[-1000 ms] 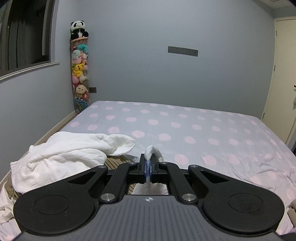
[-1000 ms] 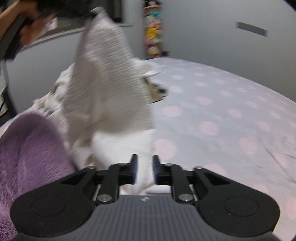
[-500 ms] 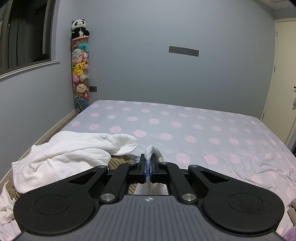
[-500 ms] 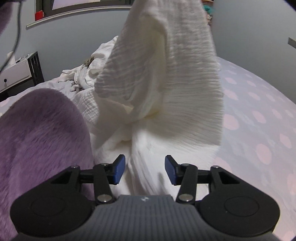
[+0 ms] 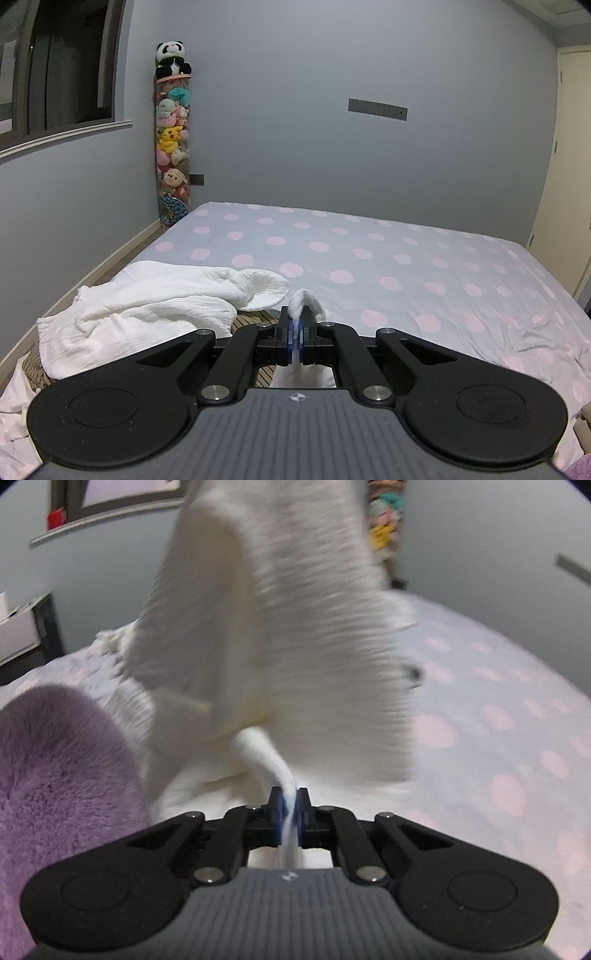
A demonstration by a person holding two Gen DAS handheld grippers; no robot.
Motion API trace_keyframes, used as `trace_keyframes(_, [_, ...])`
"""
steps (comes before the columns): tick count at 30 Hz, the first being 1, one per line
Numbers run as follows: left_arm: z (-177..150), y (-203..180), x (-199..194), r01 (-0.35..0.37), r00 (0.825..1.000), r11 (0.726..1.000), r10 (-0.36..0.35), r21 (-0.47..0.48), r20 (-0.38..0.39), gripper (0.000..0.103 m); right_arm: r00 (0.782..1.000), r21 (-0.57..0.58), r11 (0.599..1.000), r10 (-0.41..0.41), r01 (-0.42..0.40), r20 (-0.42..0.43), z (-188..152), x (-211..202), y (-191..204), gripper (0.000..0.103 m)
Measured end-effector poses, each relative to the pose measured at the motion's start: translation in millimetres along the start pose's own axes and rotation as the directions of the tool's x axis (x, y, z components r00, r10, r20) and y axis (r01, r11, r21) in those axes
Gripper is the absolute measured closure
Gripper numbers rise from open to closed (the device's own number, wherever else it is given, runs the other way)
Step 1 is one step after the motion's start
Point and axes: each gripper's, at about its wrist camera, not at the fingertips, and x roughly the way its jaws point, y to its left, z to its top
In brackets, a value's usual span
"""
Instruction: Fold clothes
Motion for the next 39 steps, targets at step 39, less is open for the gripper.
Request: trace_keyframes(39, [81.6,-91.0,-218.6,0.296,0.721,0.949,-0.298,0.111,0.625,0.102,0.180,0.436,0.578,-0.720,0.690,0.670,41.3,-483.7,-88.4,0.096])
